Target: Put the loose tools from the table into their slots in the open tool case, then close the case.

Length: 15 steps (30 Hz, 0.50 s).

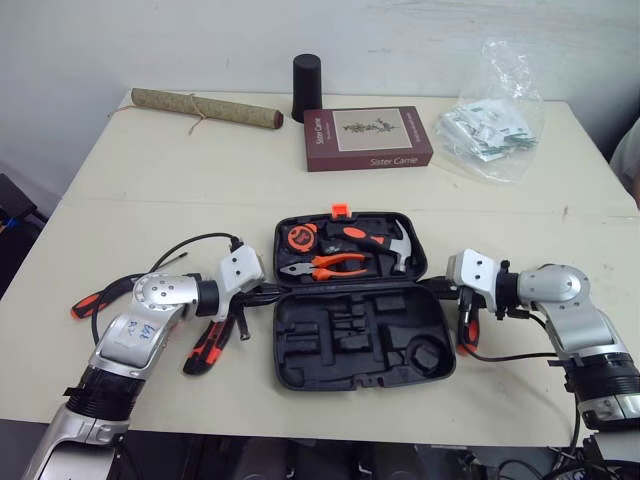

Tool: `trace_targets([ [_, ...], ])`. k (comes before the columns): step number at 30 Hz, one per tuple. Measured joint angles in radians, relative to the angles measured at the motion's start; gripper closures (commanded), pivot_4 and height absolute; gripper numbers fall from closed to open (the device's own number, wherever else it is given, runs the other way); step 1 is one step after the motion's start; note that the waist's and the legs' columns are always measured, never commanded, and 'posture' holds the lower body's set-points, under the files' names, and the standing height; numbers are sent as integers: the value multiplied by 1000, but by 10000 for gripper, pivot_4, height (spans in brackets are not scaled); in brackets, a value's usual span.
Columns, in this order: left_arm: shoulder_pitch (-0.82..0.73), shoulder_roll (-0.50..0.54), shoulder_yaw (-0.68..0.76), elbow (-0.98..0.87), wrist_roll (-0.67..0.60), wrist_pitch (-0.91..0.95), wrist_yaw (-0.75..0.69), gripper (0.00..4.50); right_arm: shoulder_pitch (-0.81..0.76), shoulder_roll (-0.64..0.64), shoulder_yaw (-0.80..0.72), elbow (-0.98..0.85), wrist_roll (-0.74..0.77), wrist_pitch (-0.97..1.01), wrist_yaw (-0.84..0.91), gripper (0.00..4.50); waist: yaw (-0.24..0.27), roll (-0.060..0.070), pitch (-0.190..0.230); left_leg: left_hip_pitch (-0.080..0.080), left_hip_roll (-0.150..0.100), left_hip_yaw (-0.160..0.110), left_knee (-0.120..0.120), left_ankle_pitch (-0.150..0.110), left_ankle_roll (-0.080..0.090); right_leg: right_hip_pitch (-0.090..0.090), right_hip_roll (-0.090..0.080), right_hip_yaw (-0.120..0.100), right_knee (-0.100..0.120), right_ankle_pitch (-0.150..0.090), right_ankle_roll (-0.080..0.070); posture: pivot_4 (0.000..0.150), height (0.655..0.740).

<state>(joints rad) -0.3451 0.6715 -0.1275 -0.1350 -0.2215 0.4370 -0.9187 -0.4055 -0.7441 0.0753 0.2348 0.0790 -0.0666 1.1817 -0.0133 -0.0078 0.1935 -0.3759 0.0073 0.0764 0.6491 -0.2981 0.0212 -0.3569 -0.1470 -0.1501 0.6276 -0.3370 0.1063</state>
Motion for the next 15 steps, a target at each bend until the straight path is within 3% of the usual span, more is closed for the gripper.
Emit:
trace_targets([
  [15, 157, 46, 38, -122, -14, 84, -1, 44335, 251, -34, -10, -360, 64, 164, 3, 45000, 12, 0, 0, 2, 2, 0, 0, -1, -2, 1, 1, 7, -1, 0, -1, 1500, 7400],
])
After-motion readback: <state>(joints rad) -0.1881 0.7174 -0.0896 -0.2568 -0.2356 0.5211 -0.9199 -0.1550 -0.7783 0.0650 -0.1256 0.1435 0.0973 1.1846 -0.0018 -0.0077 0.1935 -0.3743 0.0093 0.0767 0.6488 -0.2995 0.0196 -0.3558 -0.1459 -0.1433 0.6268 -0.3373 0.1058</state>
